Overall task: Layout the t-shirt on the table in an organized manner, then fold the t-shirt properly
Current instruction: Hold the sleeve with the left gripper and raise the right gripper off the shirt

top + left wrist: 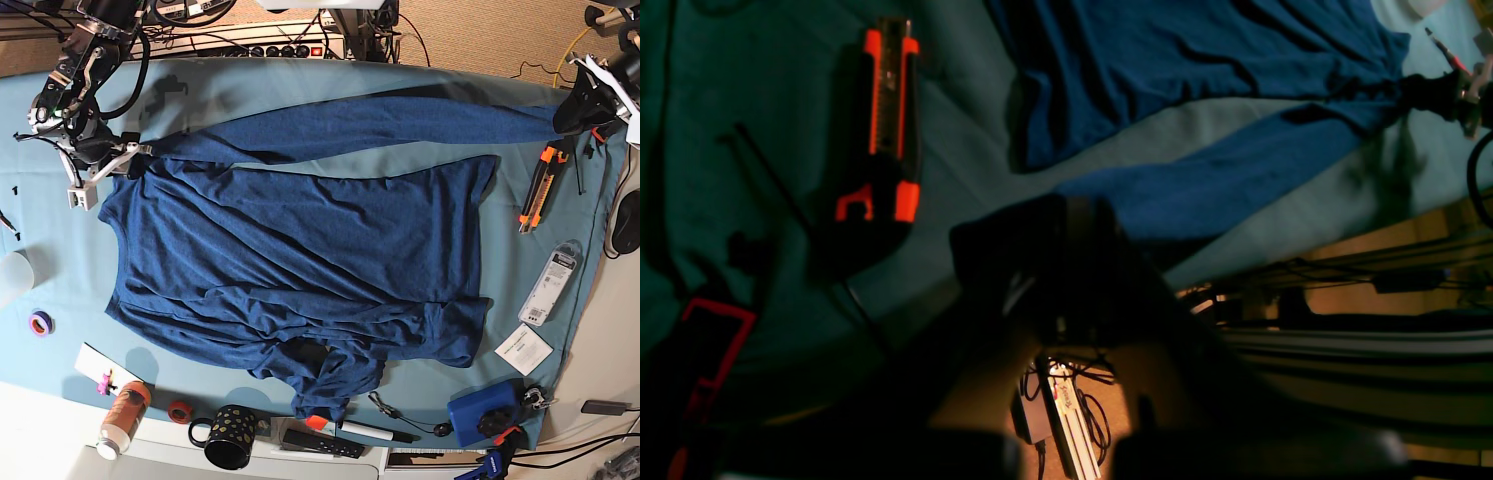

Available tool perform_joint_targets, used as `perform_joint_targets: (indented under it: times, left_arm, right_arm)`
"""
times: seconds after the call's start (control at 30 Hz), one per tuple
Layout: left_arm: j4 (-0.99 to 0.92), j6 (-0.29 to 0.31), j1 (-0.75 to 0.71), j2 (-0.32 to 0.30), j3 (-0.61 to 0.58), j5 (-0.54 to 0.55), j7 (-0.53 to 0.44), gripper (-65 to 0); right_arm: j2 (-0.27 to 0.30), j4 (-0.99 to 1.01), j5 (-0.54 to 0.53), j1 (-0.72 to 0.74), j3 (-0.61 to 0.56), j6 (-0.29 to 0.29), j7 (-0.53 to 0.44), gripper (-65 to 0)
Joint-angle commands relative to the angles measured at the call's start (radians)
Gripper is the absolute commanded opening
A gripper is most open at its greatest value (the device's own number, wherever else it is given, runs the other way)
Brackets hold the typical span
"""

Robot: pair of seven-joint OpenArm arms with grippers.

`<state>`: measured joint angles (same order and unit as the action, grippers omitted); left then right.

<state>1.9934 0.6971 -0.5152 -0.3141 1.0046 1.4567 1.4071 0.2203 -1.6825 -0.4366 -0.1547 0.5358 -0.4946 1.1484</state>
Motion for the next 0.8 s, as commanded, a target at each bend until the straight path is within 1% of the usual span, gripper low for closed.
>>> perform_joint_targets:
  times: [0.0, 0.03, 0.1, 0.2, 0.27, 0.43, 0.47, 0.57, 0.63, 0.67, 0.7, 0.77]
  left_arm:
    - [0.013, 0.001, -0.002, -0.018, 0.008, 0.027, -0.011, -65.0]
    - [0.013, 0.001, -0.003, -0.018, 0.008, 0.027, -0.011, -65.0]
    - [0.013, 0.001, -0.002, -0.018, 0.008, 0.027, -0.011, -65.0]
    - [0.013, 0.001, -0.003, -0.018, 0.008, 0.027, -0.011, -65.0]
    - [0.013, 0.001, -0.003, -0.018, 0.008, 0.027, -0.011, -65.0]
    - [0.013, 0.001, -0.003, -0.018, 0.008, 0.027, -0.011, -65.0]
    - [0.013, 0.001, -0.003, -0.018, 0.008, 0.027, -0.011, -65.0]
    - [0.013, 0.001, -0.003, -0.018, 0.008, 0.027, -0.011, -65.0]
    - [0.013, 0.001, -0.003, -0.018, 0.008, 0.027, -0.011, -65.0]
    - [0.013, 0.001, -0.003, -0.018, 0.008, 0.027, -0.011, -65.0]
    - [0.013, 0.001, -0.003, -0.018, 0.008, 0.027, -0.011, -65.0]
    - [0.013, 0.001, -0.003, -0.018, 0.008, 0.027, -0.011, -65.0]
  right_arm:
    - [0.013, -0.012, -0.025, 0.018, 0.002, -0.007, -0.02, -38.4]
    - [0.013, -0.012, -0.041, 0.025, 0.002, -0.02, -0.02, -38.4]
    - [0.013, -0.012, -0.097, 0.042, 0.002, -0.064, -0.02, -38.4]
    - [0.012, -0.012, -0.22, 0.068, 0.002, -0.13, -0.019, -38.4]
    - [0.012, -0.012, -0.254, 0.085, 0.002, -0.159, -0.011, -38.4]
    - [0.012, -0.012, -0.254, 0.099, 0.002, -0.162, 0.006, -38.4]
    - [0.012, -0.012, -0.267, 0.099, 0.002, -0.162, 0.018, -38.4]
    - [0.012, -0.012, -0.387, 0.099, 0.003, -0.163, 0.084, -38.4]
    - [0.011, -0.012, -0.463, 0.098, 0.004, -0.172, 0.099, -38.4]
    - [0.007, -0.013, -0.491, 0.099, 0.011, -0.186, 0.102, -38.4]
    - [0.002, -0.016, -0.518, 0.099, 0.025, -0.203, 0.104, -38.4]
    - [-0.018, -0.033, -0.581, 0.099, 0.074, -0.204, 0.121, -38.4]
